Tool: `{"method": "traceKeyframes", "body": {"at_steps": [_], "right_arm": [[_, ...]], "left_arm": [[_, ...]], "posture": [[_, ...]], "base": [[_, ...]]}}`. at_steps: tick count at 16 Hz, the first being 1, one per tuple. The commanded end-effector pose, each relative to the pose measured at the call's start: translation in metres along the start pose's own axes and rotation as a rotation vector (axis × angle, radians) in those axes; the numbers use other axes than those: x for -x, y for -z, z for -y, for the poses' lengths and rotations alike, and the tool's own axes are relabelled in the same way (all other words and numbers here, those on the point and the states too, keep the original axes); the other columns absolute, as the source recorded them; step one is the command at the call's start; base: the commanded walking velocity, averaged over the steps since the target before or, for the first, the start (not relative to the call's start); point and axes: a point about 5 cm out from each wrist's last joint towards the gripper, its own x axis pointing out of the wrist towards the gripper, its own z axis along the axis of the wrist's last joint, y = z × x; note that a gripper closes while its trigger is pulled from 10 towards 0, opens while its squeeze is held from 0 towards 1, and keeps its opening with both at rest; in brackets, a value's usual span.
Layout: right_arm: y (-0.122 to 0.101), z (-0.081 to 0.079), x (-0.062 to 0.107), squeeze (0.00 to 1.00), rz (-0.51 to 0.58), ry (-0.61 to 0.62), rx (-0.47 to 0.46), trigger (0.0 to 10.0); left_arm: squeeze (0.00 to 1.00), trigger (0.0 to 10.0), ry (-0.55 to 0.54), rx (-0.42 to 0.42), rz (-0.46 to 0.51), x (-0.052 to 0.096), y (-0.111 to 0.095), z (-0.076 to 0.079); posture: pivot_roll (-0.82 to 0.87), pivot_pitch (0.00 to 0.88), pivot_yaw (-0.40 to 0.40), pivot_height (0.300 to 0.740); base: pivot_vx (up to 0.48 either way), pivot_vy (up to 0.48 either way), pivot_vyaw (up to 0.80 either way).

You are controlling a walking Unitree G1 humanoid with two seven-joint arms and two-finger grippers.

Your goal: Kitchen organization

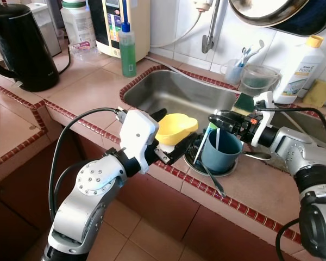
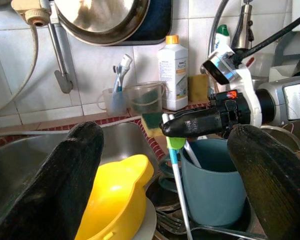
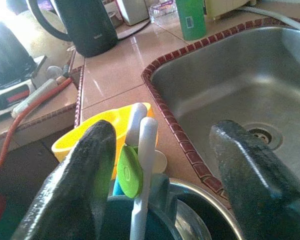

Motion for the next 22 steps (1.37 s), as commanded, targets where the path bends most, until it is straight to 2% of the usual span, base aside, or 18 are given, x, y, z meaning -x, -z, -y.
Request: {"method": "traceKeyframes", "body": {"at_steps": [1, 9, 16, 22], "right_arm": [[-0.009, 0.002, 0.003, 0.00, 0.002, -0.008, 0.026, 0.0], [-0.012, 0.004, 0.004, 0.00, -0.022, -0.028, 0.042, 0.0], [-0.031, 0.002, 0.005, 0.00, 0.019, -0.078, 0.070, 0.0], [-0.027, 0.002, 0.007, 0.00, -0.003, -0.099, 0.066, 0.0]], "left_arm": [[0.00, 10.0, 0.015, -0.009, 0.027, -0.002, -0.009, 0.002], [0.00, 10.0, 0.015, -0.006, 0.042, -0.004, -0.011, 0.003], [0.00, 10.0, 0.010, 0.000, 0.055, -0.006, -0.012, 0.005], [0.00, 10.0, 0.010, 0.002, 0.063, -0.007, -0.013, 0.005]], "posture": [[-0.10, 0.043, -0.042, 0.740], [-0.10, 0.033, -0.051, 0.740], [-0.10, 0.019, -0.062, 0.740], [-0.11, 0.015, -0.063, 0.740]], "base": [[0.000, 0.000, 0.00], [0.000, 0.000, 0.00], [0.000, 0.000, 0.00], [0.000, 0.000, 0.00]]}}
